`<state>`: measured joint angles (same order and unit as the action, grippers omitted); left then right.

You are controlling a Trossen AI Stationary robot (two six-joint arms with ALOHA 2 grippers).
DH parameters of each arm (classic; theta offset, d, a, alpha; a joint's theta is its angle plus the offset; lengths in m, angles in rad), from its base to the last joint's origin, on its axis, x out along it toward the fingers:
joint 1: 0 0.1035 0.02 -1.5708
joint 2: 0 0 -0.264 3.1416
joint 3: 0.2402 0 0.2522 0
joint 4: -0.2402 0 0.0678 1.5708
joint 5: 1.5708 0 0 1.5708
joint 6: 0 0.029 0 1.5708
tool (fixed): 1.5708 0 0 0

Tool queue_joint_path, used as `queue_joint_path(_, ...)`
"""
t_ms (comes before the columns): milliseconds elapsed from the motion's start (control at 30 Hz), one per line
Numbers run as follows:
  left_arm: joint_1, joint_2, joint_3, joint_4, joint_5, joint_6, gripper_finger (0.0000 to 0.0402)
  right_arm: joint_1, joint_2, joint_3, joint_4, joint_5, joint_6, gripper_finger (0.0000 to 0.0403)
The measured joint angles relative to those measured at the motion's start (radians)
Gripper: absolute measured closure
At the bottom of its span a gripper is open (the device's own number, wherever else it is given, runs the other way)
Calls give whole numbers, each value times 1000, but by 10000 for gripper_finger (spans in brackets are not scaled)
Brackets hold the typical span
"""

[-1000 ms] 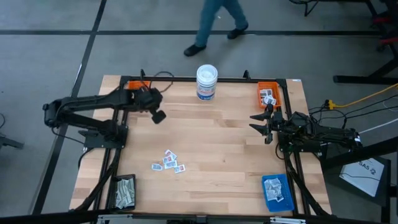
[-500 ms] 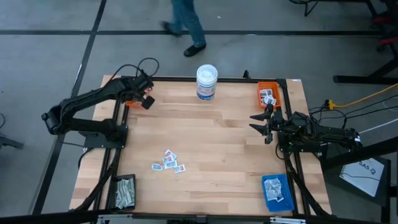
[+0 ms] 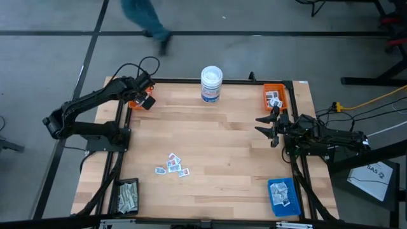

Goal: Pick & Place First Aid Supplies
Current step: Put the orange ointment pack into the left orange bin

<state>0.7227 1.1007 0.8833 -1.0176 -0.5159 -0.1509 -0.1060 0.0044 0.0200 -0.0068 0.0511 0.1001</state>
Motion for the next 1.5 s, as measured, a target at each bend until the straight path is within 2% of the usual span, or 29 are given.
queue_joint_path(167, 0, 0, 0, 0, 1, 0, 261, 0, 0, 0, 0, 0, 0, 212)
queue_joint_path(267, -4, 0, 0, 0, 36, 19, 244, 0, 0, 0, 0, 0, 0, 212)
queue_joint_path(433, -41, 0, 0, 3, 114, 24, 236, 0, 0, 0, 0, 0, 0, 212)
queue_joint_path(600, -134, 0, 0, 4, 153, -12, 241, 0, 0, 0, 0, 0, 0, 212)
queue_joint_path(833, -341, 0, 0, 13, 230, -106, 240, 0, 0, 0, 0, 0, 0, 212)
queue_joint_path(1233, -797, 1, -47, 83, 406, -218, 242, 0, 0, 0, 0, 0, 0, 212)
queue_joint_path(1500, -1057, 5, -66, 119, 409, -365, 243, 0, 0, 0, 0, 0, 0, 212)
